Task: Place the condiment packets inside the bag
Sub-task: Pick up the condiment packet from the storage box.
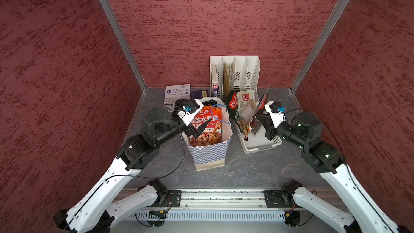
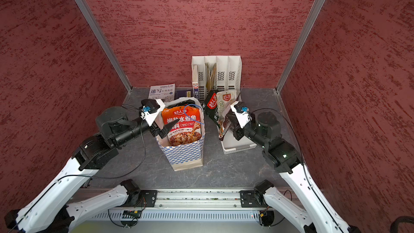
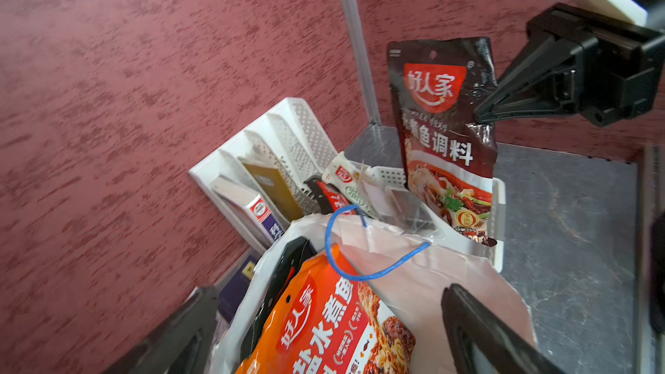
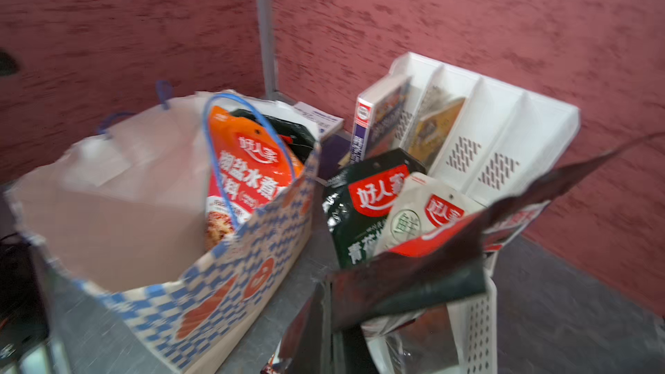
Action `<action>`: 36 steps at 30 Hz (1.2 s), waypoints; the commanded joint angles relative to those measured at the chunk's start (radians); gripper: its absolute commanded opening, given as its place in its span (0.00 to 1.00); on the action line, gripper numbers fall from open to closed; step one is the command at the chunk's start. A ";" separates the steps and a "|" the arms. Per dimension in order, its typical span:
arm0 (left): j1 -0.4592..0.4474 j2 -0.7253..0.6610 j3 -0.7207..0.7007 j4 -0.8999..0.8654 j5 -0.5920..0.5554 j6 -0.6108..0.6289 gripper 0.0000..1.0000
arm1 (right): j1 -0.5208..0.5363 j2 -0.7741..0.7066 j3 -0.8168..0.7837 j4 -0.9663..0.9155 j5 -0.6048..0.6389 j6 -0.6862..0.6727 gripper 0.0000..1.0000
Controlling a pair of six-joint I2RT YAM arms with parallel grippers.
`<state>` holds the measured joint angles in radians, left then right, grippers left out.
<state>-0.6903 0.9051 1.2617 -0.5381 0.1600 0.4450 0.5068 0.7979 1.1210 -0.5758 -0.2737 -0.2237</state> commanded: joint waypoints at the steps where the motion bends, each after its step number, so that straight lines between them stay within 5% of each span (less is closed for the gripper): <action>1: -0.012 0.036 0.051 -0.111 0.315 0.130 1.00 | 0.001 -0.004 0.119 -0.194 -0.282 -0.137 0.00; 9: -0.045 0.206 0.153 -0.106 0.518 0.273 1.00 | 0.001 -0.053 0.206 -0.442 -0.394 -0.227 0.00; 19: -0.061 0.598 0.500 -0.187 0.891 0.286 1.00 | 0.000 -0.109 0.223 -0.550 -0.561 -0.248 0.00; 27: -0.088 0.770 0.633 -0.198 1.004 0.291 0.97 | 0.001 -0.102 0.227 -0.611 -0.688 -0.269 0.00; 32: -0.108 0.871 0.778 -0.453 1.098 0.321 0.90 | 0.001 -0.109 0.251 -0.655 -0.691 -0.282 0.00; 36: -0.145 0.971 0.949 -0.744 1.025 0.437 0.78 | 0.000 -0.110 0.270 -0.665 -0.692 -0.294 0.00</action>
<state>-0.8101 1.8317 2.1288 -1.0206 1.1816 0.7910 0.5068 0.6983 1.3483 -1.2568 -0.9142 -0.4946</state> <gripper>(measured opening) 0.797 0.053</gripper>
